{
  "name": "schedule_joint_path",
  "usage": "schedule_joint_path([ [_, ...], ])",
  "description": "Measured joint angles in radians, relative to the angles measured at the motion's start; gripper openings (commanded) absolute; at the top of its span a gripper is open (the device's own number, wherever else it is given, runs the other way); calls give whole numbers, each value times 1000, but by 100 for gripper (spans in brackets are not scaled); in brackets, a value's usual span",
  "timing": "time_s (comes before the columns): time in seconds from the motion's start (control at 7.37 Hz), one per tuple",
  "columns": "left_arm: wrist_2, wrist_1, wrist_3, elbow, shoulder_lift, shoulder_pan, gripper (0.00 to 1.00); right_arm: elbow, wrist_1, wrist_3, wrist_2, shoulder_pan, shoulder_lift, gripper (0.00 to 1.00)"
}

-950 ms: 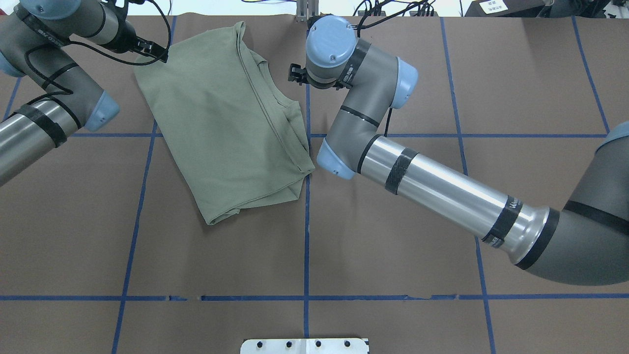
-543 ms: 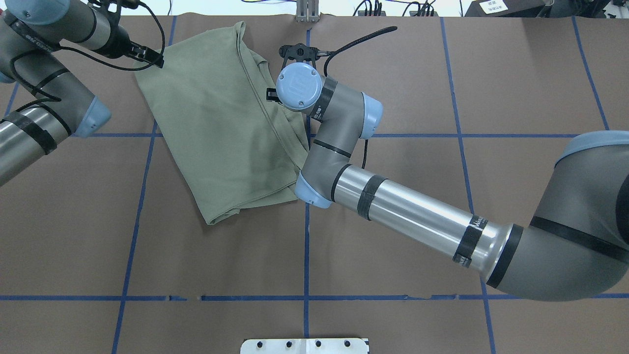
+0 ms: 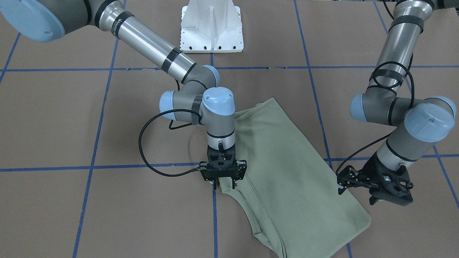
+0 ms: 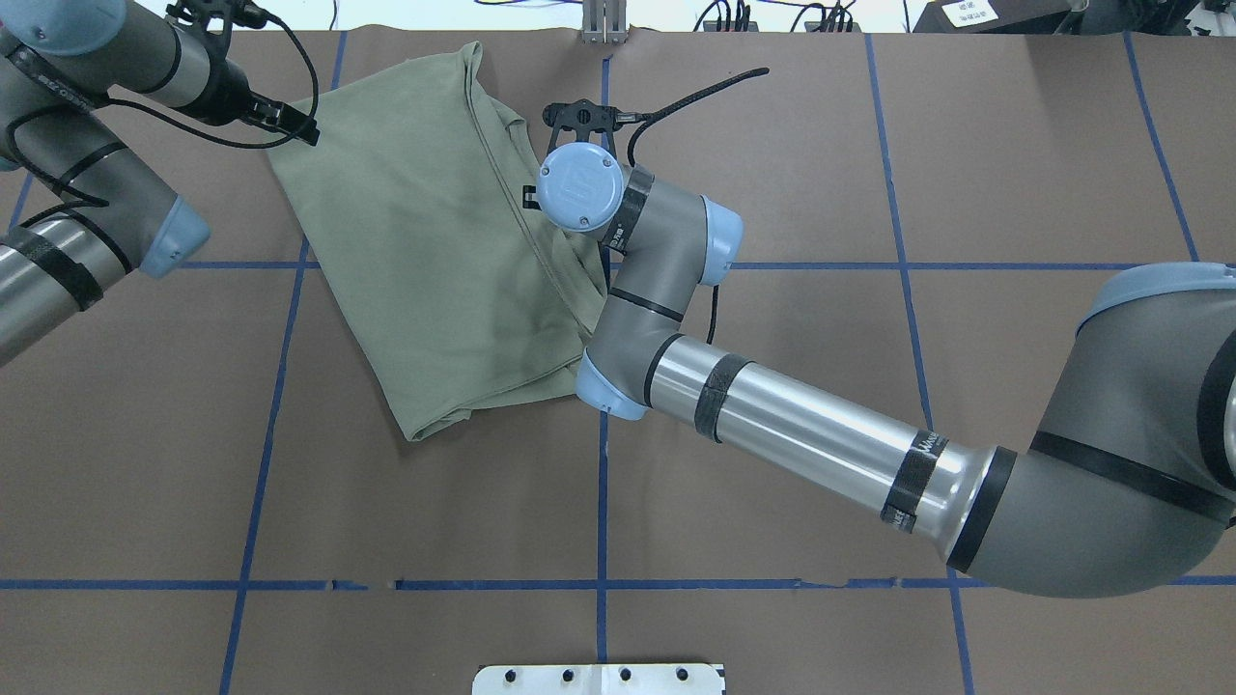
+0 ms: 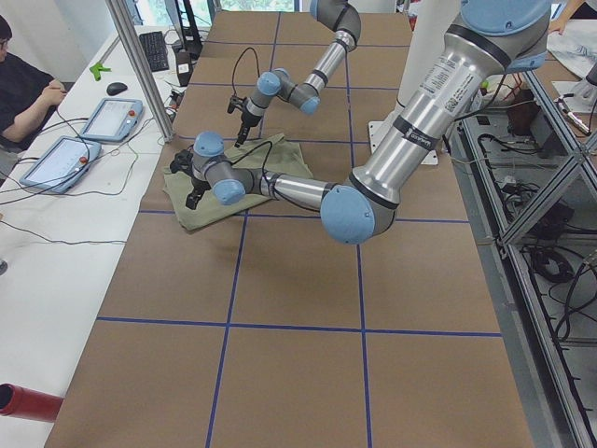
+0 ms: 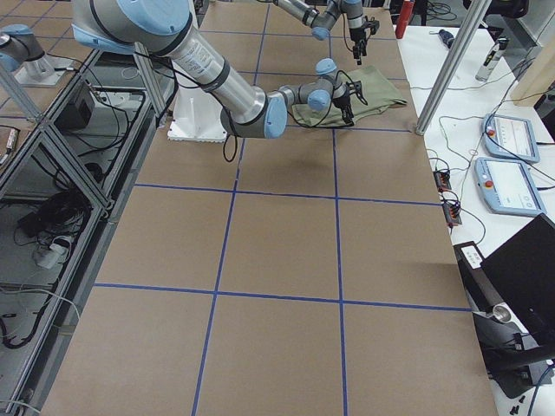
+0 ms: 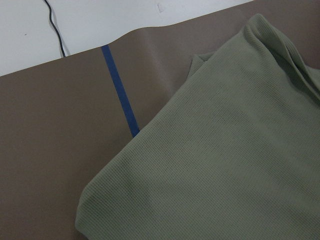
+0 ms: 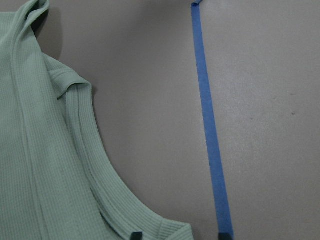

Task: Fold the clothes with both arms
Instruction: 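Reach the right gripper to the shirt's side edge and grasp it, then pull the shirt toward the robot with the right gripper, straightening it lengthwise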

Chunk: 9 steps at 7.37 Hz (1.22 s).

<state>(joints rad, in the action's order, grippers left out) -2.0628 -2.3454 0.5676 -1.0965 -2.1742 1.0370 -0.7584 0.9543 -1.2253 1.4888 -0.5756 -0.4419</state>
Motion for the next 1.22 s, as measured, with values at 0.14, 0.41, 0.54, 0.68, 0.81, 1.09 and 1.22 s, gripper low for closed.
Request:
schedule_joint_path([
  [0.14, 0, 0, 0, 0, 0, 0, 100, 3, 0, 1, -1, 0, 0, 37],
  [0.41, 0, 0, 0, 0, 0, 0, 100, 5, 0, 5, -1, 0, 0, 28],
  [0.54, 0, 0, 0, 0, 1, 0, 100, 5, 0, 5, -1, 0, 0, 0],
  [0.68, 0, 0, 0, 0, 1, 0, 100, 5, 0, 6, -1, 0, 0, 0],
  [0.81, 0, 0, 0, 0, 1, 0, 100, 5, 0, 6, -1, 0, 0, 0],
  [1.09, 0, 0, 0, 0, 1, 0, 100, 2, 1, 7, 3, 0, 2, 0],
  [1.22, 0, 0, 0, 0, 1, 0, 100, -10, 4, 7, 5, -1, 0, 0],
])
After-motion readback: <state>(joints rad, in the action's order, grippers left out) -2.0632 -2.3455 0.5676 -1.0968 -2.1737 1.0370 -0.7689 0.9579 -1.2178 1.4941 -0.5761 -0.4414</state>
